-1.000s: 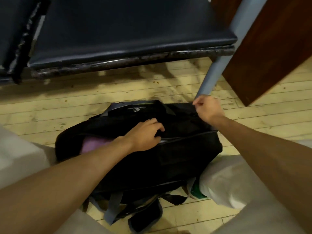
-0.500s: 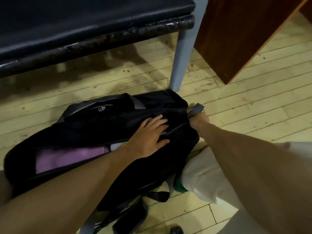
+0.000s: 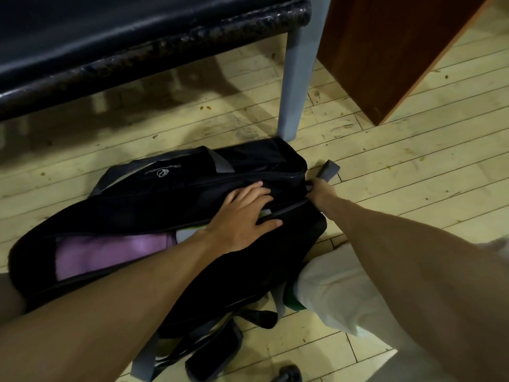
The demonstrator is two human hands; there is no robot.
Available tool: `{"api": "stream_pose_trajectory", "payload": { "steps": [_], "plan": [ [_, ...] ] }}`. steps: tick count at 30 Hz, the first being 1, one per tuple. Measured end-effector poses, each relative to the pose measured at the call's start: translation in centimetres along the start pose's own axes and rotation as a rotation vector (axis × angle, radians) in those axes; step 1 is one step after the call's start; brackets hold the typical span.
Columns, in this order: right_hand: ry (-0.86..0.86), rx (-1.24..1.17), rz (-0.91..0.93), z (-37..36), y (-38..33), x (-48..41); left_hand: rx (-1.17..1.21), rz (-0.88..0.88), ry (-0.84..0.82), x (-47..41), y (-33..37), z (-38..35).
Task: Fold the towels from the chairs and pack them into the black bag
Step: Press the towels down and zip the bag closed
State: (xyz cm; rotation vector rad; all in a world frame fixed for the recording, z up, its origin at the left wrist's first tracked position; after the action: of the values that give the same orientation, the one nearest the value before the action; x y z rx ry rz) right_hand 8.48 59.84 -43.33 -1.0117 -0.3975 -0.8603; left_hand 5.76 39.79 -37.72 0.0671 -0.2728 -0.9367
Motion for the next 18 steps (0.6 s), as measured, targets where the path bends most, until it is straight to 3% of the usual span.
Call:
{"api": "stream_pose_trajectory", "payload": {
  "steps": [2, 7, 11, 18],
  "plan": [
    [0.06, 0.089, -0.019, 0.4, 0.1, 0.2, 0.047, 0.123, 0.004, -0.2, 1.0, 0.0],
    [0.157, 0.257, 0.033, 2.6, -1.5, 1.5, 0.391, 0.626, 0.004, -3.0, 4.9, 1.3],
    [0.162, 0.362, 0.121, 5.1, -3.0, 2.7, 0.262, 0.582, -0.033, -3.5, 7.4, 0.8],
    [0.132, 0.452, 0.207, 6.6, -5.0, 6.8, 0.216, 0.55, 0.056, -2.6, 7.6, 0.4]
  ]
}}
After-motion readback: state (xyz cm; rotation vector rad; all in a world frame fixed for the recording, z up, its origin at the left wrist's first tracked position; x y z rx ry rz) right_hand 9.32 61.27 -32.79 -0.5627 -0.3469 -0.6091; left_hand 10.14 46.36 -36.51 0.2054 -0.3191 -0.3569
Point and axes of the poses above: each hand's wrist, its own x-axis away from the middle knuckle, its own z-axis out of the back of the hand, y = z × x, the point moved 3 cm from there along -x, towards the middle knuckle, and after that the axes turned 15 degrees about -x, right-handed, at the moved point
